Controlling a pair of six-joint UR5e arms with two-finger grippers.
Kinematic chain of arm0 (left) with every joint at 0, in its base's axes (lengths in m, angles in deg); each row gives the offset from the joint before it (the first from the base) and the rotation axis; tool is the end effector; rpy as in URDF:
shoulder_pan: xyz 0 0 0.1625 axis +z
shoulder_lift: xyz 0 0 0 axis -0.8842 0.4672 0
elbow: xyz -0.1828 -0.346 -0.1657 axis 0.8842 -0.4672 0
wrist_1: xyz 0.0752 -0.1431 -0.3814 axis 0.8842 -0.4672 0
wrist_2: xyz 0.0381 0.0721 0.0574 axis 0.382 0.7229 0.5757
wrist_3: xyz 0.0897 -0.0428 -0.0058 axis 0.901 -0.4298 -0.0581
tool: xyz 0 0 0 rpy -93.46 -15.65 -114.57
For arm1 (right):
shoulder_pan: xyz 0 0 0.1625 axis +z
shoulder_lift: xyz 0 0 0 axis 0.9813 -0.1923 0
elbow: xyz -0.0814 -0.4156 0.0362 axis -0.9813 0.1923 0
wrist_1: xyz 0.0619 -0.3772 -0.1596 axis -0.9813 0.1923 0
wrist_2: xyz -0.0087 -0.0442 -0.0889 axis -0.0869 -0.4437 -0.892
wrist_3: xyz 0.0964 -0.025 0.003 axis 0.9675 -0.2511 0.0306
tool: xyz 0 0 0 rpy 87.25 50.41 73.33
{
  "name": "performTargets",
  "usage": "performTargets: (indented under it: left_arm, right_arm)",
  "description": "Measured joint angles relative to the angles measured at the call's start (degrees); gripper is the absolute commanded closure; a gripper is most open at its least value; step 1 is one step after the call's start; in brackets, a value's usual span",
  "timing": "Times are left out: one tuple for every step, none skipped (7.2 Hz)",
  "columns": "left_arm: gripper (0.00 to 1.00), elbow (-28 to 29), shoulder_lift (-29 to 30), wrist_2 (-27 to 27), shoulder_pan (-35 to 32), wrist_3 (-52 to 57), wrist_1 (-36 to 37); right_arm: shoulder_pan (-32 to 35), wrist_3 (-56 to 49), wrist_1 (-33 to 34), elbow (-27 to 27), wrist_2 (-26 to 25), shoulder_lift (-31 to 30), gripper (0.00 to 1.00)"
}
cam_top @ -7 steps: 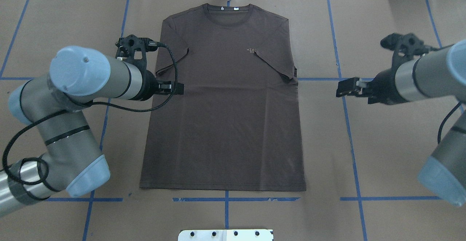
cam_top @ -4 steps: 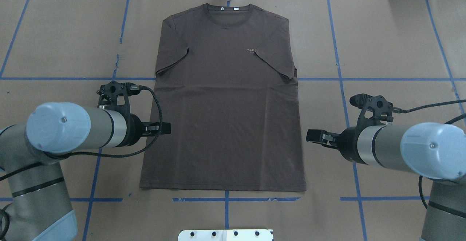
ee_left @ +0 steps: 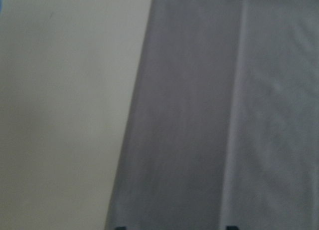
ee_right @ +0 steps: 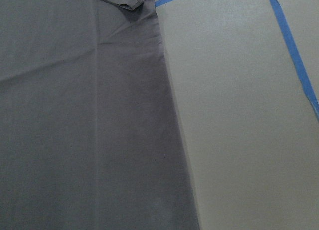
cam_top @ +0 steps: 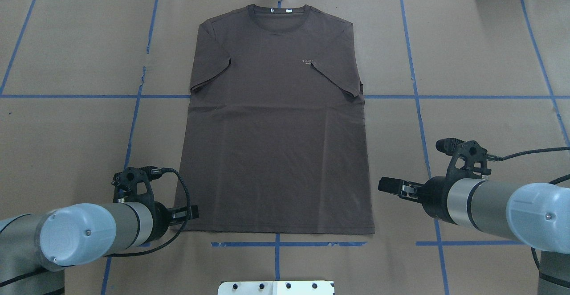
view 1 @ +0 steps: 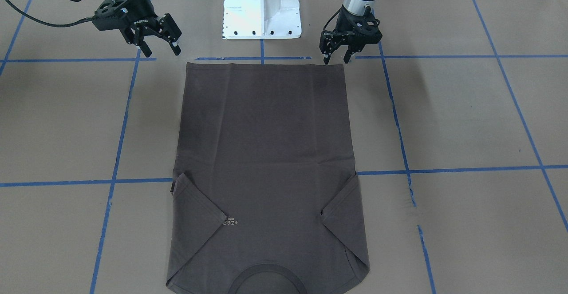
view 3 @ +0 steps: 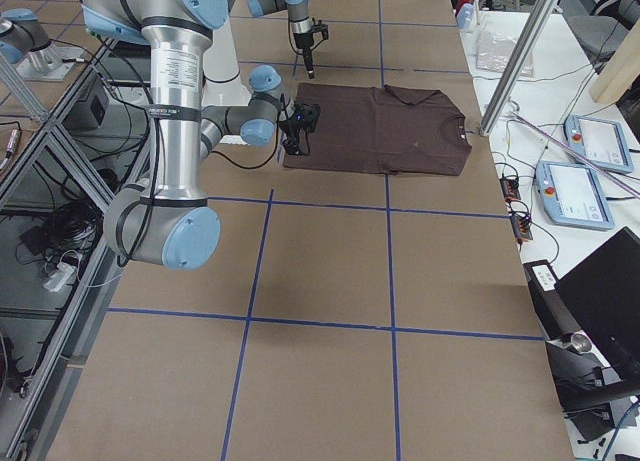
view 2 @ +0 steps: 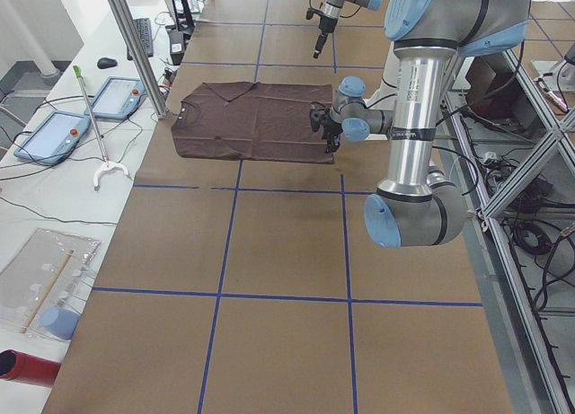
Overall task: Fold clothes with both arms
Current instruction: 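Lower both grippers to the hem corners nearest the robot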
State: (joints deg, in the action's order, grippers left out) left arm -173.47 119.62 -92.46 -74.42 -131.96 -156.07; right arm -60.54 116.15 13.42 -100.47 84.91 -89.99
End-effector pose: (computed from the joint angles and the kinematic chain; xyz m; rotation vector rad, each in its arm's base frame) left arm 0.4630 -0.2401 0.3287 0.1036 0.9402 -0.2574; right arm -0.3589 -0.2619 0.3269 0.1646 -1.0434 0.3417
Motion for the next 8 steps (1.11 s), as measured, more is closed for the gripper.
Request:
performTargets:
  left_arm:
    - [0.4,0.25,-0.35,0.59,0.77,-0.62,0.2]
    - [0.4,0.53,-0.49,0.81,1.09,-0.73,0.35]
    - [0.41,0.92,-0.49,0.84,1.21,-0.67,0.41]
    - [0.42,1.59,-0.37,0.85,1.33,-0.56,0.43]
    - [0.44,2.34,-0.16,0.83,1.48,-0.51,0.42]
    - [0.45,2.91,0.0,0.8,1.57,-0.47,0.4]
    - [0.48,3.4,0.06,0.77,1.6,-0.42,0.38]
    - [0.52,3.69,0.11,0.77,1.63,-0.41,0.34]
  right_arm:
    - [-0.05,0.01,-0.08,0.0,-0.17,-0.01,0.01]
    - [-0.07,0.0,-0.1,-0.03,-0.24,0.03,0.01]
    - [-0.08,-0.04,-0.13,-0.09,-0.27,0.08,0.01]
    - [-0.04,-0.06,-0.15,-0.14,-0.28,0.14,0.01]
    - [-0.02,-0.07,-0.15,-0.16,-0.28,0.18,0.01]
    - [-0.02,-0.07,-0.16,-0.17,-0.28,0.2,0.01]
    - [-0.01,-0.07,-0.15,-0.17,-0.28,0.21,0.01]
    - [-0.01,-0.07,-0.15,-0.18,-0.28,0.21,0.01]
